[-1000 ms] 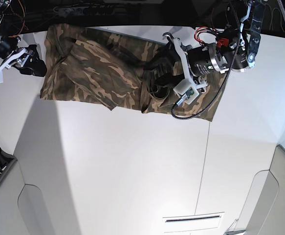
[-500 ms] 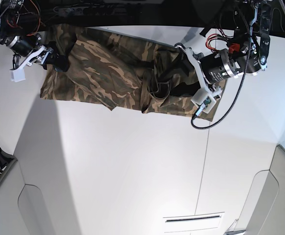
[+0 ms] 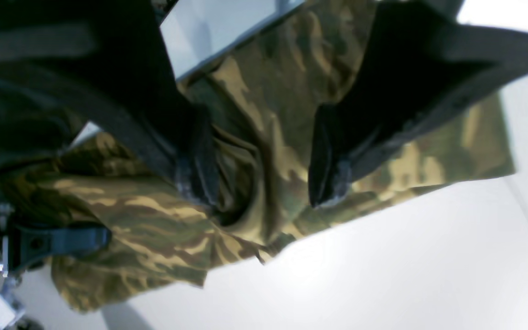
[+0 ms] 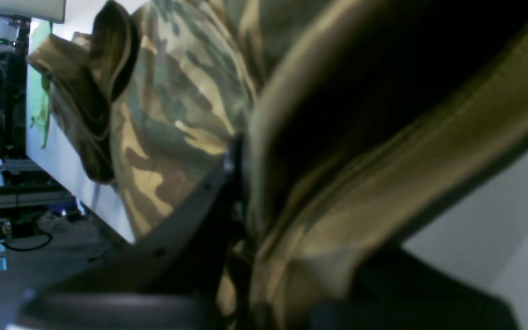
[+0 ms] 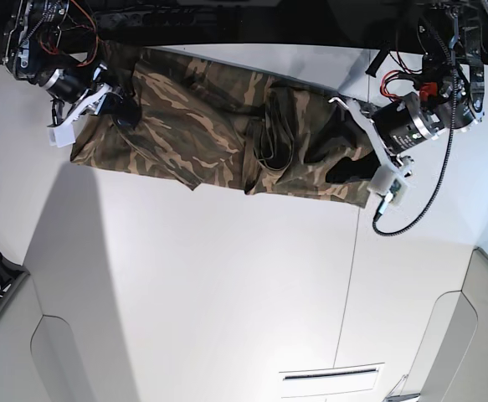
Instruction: Fold the T-shirt properly
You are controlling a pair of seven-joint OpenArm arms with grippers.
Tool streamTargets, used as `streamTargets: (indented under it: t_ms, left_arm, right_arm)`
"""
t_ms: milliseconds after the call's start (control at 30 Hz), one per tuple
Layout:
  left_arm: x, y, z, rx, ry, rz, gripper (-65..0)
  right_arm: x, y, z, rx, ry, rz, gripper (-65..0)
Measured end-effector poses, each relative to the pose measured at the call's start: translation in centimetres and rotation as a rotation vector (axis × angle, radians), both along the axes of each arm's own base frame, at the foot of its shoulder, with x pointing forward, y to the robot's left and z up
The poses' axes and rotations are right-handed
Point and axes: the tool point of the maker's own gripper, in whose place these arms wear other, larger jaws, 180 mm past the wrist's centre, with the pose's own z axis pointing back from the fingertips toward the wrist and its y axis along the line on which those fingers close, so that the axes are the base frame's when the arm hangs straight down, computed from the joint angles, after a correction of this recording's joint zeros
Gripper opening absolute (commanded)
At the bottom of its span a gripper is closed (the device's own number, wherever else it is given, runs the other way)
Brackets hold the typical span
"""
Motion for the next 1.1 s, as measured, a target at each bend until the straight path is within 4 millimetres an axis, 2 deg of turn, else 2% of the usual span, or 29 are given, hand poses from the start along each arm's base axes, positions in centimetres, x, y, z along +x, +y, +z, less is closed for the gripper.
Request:
streamTargets:
  t_ms: [100,167,233,333,467,533,633,767,933,1000,1100]
  left_arm:
    - [0.6,1.8,0.5,0.015,-0.017,0.051,-30.2]
    - [0.8,2.9,0.7,0.033,-0.022,0.075,-30.2]
    - [0.8,4.0,0.7,0.057,-0.016,0.094,-30.2]
    - [0.7,5.5,0.5,0.087,-0.002,0.127,-30.2]
    - [0.4,6.4,0.2,0.088,0.021,0.167,-30.2]
    - [-0.1,6.4,-0.2,0.090,0.037,0.165,-30.2]
    - [-0.7,6.4,-0.7,0.091,0.061,0.163,-30.2]
    - [-1.2,5.6,-0.6,0.034,0.073,0.158,-30.2]
    - [-2.0,3.2,-1.4,0.005,0.111,0.089,-30.2]
    - [-2.4,1.9,-1.8,-0.001,0.126,0.051,-30.2]
    - [-3.1,0.0,-2.5,0.000,0.150,-0.006,-30.2]
  right_arm:
    - [0.8,-0.4,0.3,-0.017,-0.016,0.003,-65.0]
    - [1.4,-1.4,0.6,-0.037,-0.029,0.000,-65.0]
    - [1.9,-3.1,1.0,-0.072,-0.041,-0.010,-65.0]
    - [2.9,-6.9,2.1,-0.152,-0.066,-0.039,-65.0]
    - [4.5,-11.7,4.3,-0.251,-0.110,-0.076,-65.0]
    - [5.3,-13.6,5.7,-0.283,-0.136,-0.086,-65.0]
    - [6.5,-15.0,7.8,-0.302,-0.170,-0.069,-65.0]
    - [8.7,-15.4,10.0,-0.324,-0.207,-0.043,-65.0]
    - [11.6,-14.2,12.8,-0.288,-0.297,-0.028,-65.0]
    - [12.5,-13.1,13.2,-0.279,-0.312,-0.008,-65.0]
    - [13.6,-10.0,13.3,-0.259,-0.332,0.058,-65.0]
